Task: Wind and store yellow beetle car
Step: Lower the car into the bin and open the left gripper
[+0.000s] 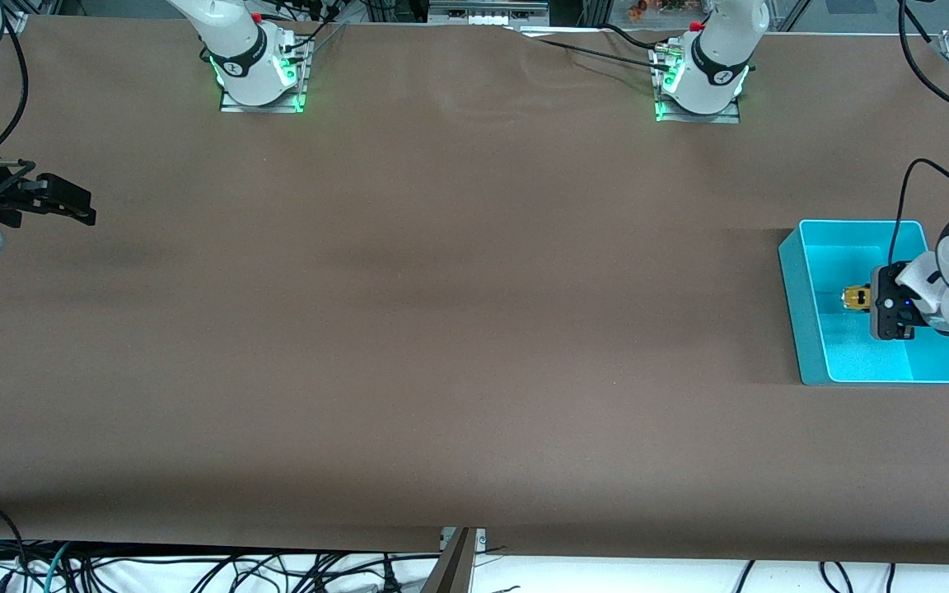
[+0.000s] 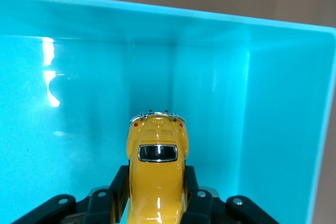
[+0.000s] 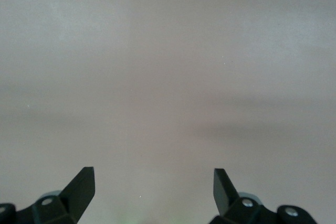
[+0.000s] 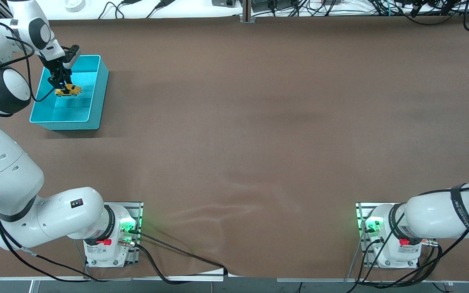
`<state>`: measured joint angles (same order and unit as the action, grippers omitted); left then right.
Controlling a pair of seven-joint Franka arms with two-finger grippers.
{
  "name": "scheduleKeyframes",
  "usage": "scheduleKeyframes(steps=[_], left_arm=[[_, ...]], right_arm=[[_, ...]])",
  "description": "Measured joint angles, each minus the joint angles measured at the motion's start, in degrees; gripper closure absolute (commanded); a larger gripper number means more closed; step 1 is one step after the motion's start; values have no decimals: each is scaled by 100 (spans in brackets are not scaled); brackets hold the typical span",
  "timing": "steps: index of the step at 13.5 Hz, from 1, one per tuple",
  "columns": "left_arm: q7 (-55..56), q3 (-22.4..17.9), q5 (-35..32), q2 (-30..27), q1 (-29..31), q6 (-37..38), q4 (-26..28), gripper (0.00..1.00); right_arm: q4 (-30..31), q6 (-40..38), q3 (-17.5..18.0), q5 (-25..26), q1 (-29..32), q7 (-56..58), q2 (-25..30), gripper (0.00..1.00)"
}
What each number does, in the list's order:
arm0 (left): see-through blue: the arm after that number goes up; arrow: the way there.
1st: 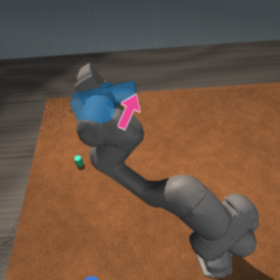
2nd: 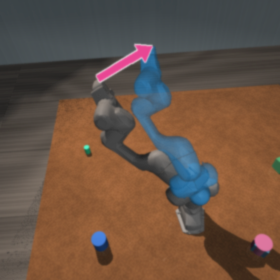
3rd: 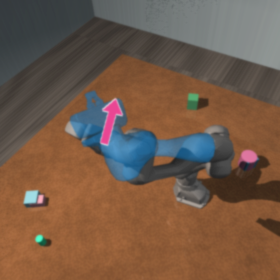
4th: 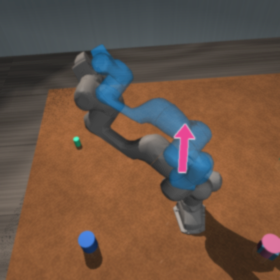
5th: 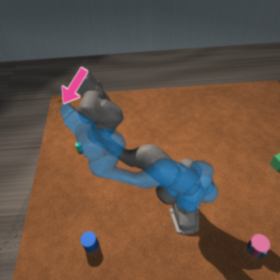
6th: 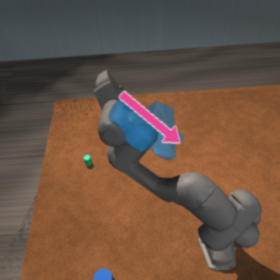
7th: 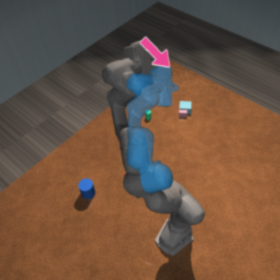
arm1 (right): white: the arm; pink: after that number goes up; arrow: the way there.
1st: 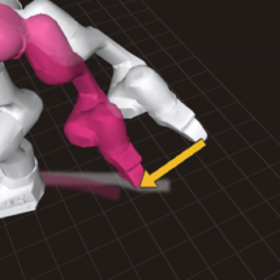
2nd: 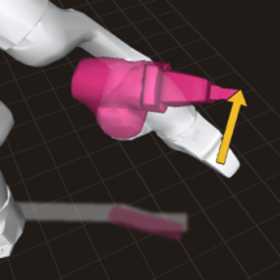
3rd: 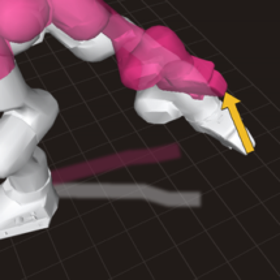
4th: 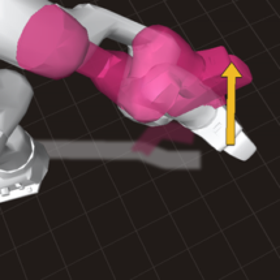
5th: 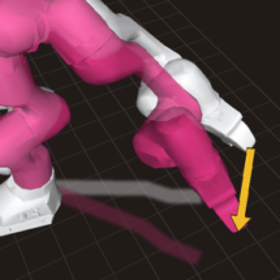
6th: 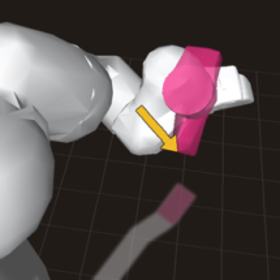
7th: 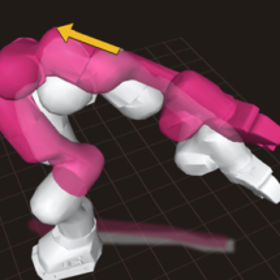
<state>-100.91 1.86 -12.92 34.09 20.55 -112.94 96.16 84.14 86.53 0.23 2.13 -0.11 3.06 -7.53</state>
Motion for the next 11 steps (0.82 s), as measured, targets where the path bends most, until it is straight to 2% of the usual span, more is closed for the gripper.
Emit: scheduleKeyframes(steps=[1, 2, 3, 7, 11], left_arm=[[-4, 8, 0, 0, 0, -247, 135, 79], [-6, 13, 0, 0, 5, -454, 267, 60], [-7, 19, 0, 1, 20, -584, 371, 1], [-50, 43, 0, -61, 57, -663, 460, 0], [13, 178, 1, -508, 52, -240, 444, 0]], right_arm=[[0, 0, 0, 0, 0, 0, 0, 0], [0, 0, 0, 0, 0, 0, 0, 0], [0, 0, 0, 0, 0, 0, 0, 0], [0, 0, 0, 0, 0, 0, 0, 0], [0, 0, 0, 0, 0, 0, 0, 0]])
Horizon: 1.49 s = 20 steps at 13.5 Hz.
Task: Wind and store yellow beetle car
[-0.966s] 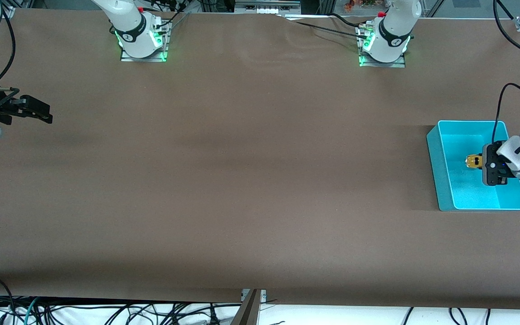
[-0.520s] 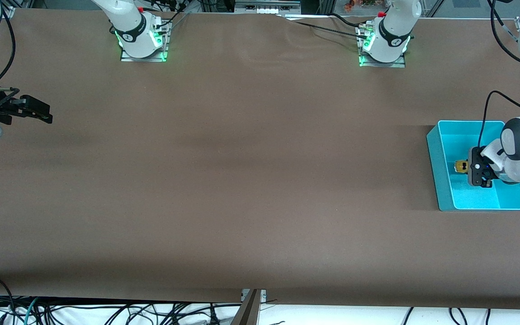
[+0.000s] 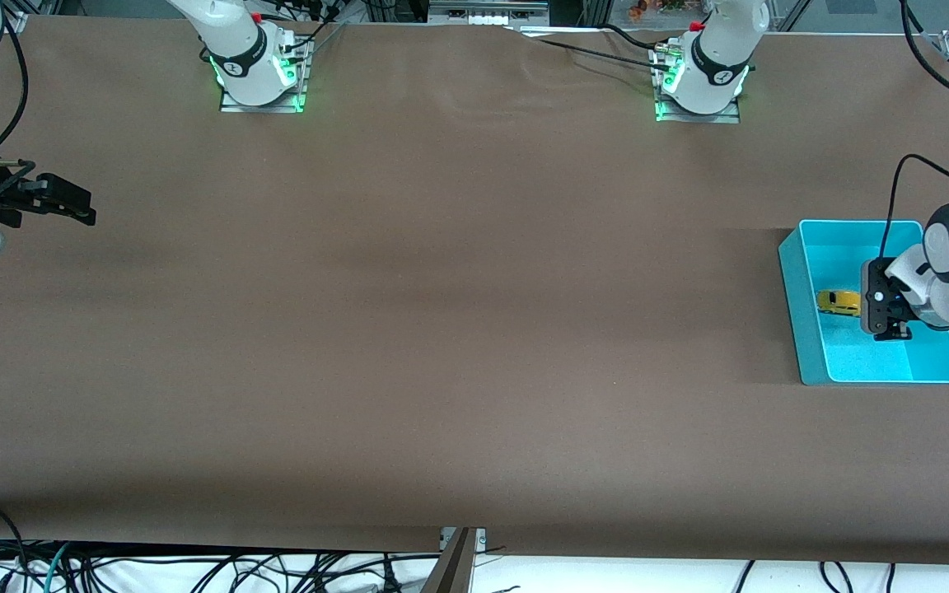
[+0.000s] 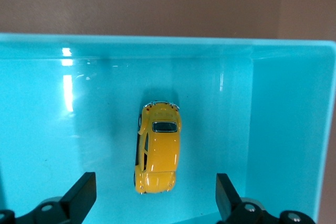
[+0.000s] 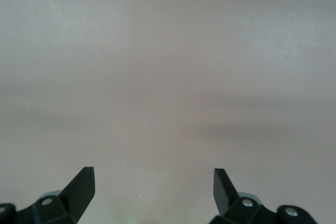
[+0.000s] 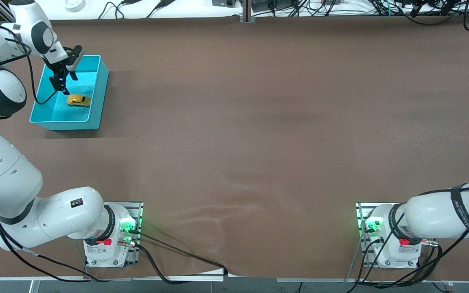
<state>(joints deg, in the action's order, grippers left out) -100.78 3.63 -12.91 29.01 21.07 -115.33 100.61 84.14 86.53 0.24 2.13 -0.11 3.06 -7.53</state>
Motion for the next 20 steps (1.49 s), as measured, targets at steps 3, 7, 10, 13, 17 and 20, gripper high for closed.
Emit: scheduleKeyframes(steps=[3, 7, 10, 13, 17, 20], left_arm=[[458, 57, 2, -366, 3, 472, -84, 0], [1481, 584, 4, -753, -4, 1816, -636, 0], [2500, 1208, 6, -781, -15, 2822, -1217, 0], [3905, 1939, 8, -790, -22, 3597, -1808, 0], [6108, 2700, 14, -909, -74, 3837, -2149, 0], [7602, 2376, 118, -1233, -647, 3791, -2156, 0]], right_arm=[[0, 0, 0, 0, 0, 0, 0, 0], [0, 0, 0, 0, 0, 0, 0, 0], [0, 0, 0, 0, -1, 3, 0, 0], [0, 0, 0, -1, -1, 4, 0, 0], [0, 2, 0, -1, -1, 5, 0, 0], [0, 3, 1, -1, -2, 6, 0, 0]])
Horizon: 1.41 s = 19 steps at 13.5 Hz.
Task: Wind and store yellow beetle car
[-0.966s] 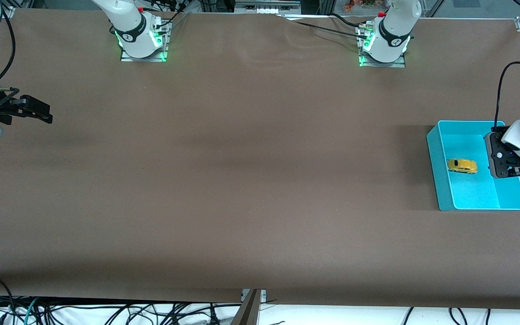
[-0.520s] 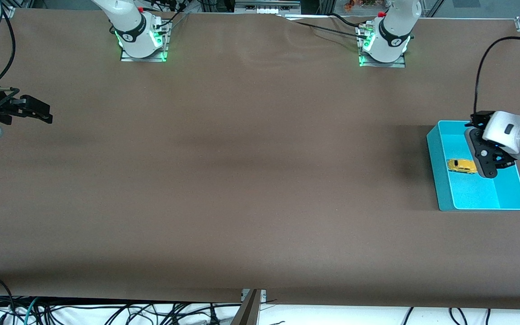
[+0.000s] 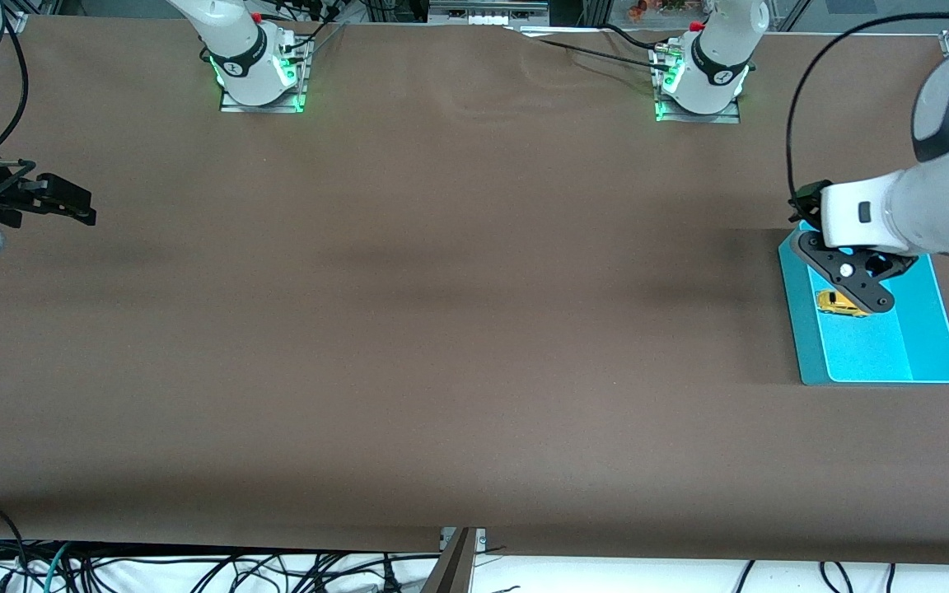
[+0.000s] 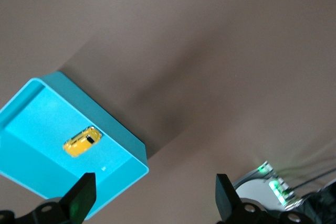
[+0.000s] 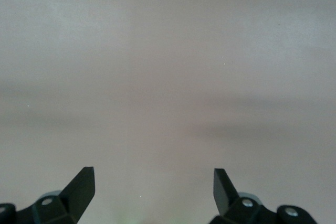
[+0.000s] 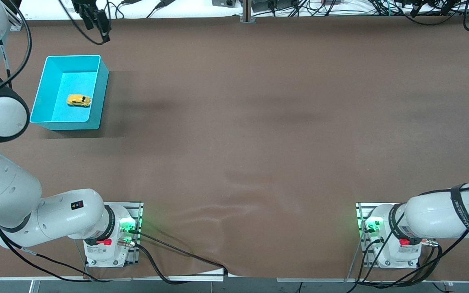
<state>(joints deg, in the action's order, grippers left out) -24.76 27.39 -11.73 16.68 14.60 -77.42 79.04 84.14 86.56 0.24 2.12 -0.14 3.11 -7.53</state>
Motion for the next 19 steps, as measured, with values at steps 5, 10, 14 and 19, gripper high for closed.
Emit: scheduleKeyframes(steps=[5, 10, 14, 19], left_arm=[[1649, -1219, 514, -610, -917, -991, 371, 0], [2678, -2183, 1043, -1359, -1388, -1712, 1518, 0], [2820, -2354, 1046, -1523, -1492, -1791, 1737, 0], [3347, -2355, 1046, -1547, -1552, -1879, 1802, 0]], right_arm=[[0, 1, 0, 0, 0, 0, 0, 0], [0, 2, 0, 0, 0, 0, 0, 0], [0, 2, 0, 0, 0, 0, 0, 0], [0, 2, 0, 0, 0, 0, 0, 0]])
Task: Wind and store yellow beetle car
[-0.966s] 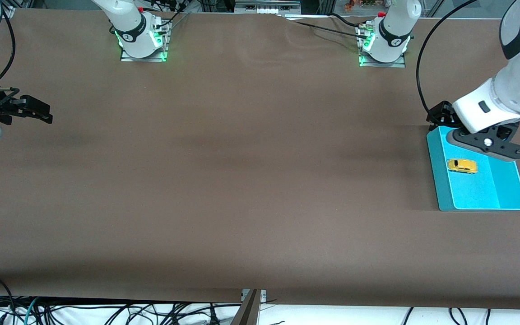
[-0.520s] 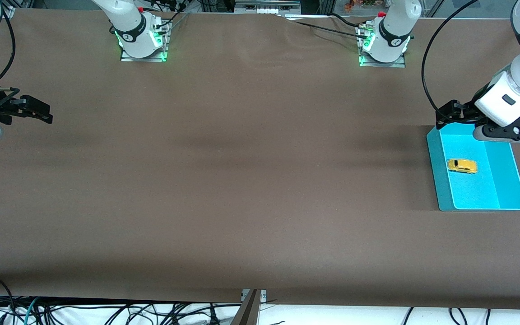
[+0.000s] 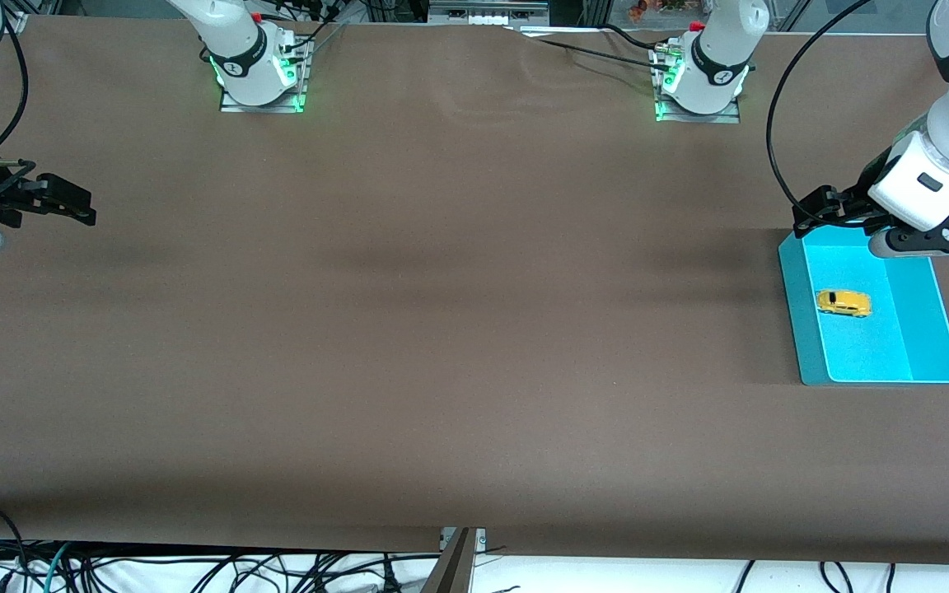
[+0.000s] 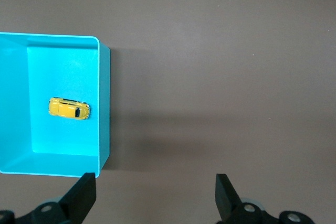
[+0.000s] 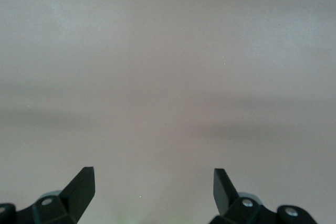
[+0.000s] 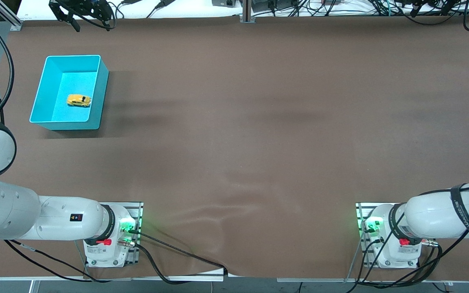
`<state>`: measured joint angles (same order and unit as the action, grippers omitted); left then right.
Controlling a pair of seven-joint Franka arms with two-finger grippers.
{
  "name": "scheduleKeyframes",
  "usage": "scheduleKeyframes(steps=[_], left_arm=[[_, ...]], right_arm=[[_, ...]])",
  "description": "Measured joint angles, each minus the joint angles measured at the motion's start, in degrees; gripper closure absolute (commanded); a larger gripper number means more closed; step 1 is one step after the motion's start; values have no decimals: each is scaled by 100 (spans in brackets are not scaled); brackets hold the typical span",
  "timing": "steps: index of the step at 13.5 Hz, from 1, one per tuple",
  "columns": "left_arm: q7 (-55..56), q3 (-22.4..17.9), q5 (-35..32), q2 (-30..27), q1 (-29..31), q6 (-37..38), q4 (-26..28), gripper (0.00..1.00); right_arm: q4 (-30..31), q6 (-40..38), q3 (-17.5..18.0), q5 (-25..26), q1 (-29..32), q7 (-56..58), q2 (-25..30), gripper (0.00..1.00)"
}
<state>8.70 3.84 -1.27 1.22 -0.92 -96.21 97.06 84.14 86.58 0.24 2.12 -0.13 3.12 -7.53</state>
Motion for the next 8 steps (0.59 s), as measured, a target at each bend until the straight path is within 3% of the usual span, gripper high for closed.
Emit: scheduleKeyframes(steps=[8], left_arm=[[33, -71, 131, -317, -26, -374, 532, 0]], right_arm=[[0, 0, 0, 0, 0, 0, 0, 0]])
